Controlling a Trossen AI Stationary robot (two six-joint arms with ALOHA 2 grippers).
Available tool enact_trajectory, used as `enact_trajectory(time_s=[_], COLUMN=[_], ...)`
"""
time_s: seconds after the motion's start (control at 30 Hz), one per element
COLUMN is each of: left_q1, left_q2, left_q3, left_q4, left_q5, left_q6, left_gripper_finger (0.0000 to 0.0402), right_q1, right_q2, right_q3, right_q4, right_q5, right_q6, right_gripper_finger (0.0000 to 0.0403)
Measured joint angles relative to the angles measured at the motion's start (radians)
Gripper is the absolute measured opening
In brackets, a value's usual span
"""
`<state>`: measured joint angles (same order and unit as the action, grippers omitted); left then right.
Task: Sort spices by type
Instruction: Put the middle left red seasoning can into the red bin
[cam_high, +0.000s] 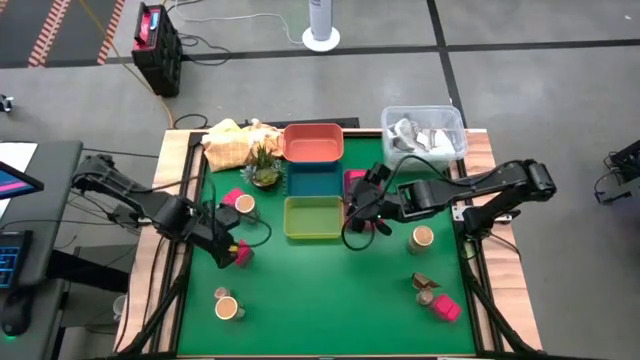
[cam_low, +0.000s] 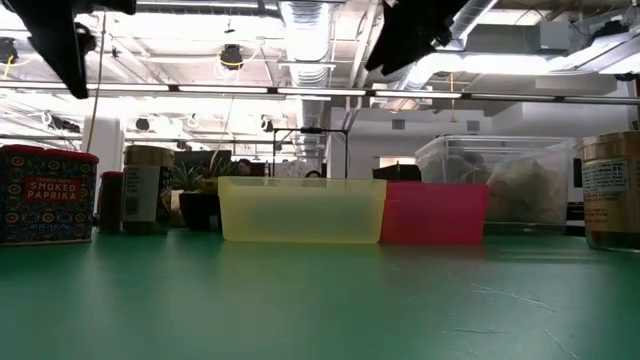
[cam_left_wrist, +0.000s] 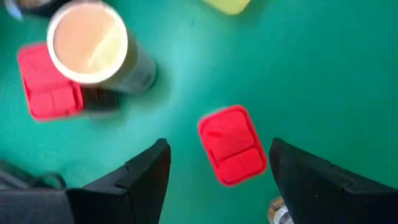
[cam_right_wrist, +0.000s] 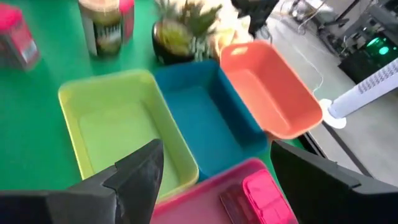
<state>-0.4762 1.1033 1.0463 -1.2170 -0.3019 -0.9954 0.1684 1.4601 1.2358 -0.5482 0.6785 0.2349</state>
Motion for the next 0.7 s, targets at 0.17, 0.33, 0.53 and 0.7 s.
enact_trajectory(time_s=[0.17, 0.33, 0.53, 0.7], left_q1=[-0.021, -0.02, -0.017, -0.017], left_q2=[0.067, 0.119, 0.183, 0.231], left_q3=[-0.004, -0.004, -0.005, -0.005], left_q4=[-0.004, -0.005, -0.007, 0.009], left_q5=[0.019, 0.045, 0.035, 0.035], left_q6=[-0.081, -0.13, -0.179, -0.207], left_gripper_finger=[0.0259, 0.0283, 0.0327, 0.0354], right_q1=[0.046, 0.102, 0.134, 0.139], right_q2=[0.0, 0.0, 0.001, 0.001], right_q3=[0.0, -0.013, -0.048, -0.048], right_q4=[0.072, 0.115, 0.171, 0.168], right_q5=[0.042, 0.114, 0.136, 0.136], right_q6=[-0.027, -0.032, -0.083, -0.084], right_gripper_finger=[0.0329, 0.0329, 0.0329, 0.0329])
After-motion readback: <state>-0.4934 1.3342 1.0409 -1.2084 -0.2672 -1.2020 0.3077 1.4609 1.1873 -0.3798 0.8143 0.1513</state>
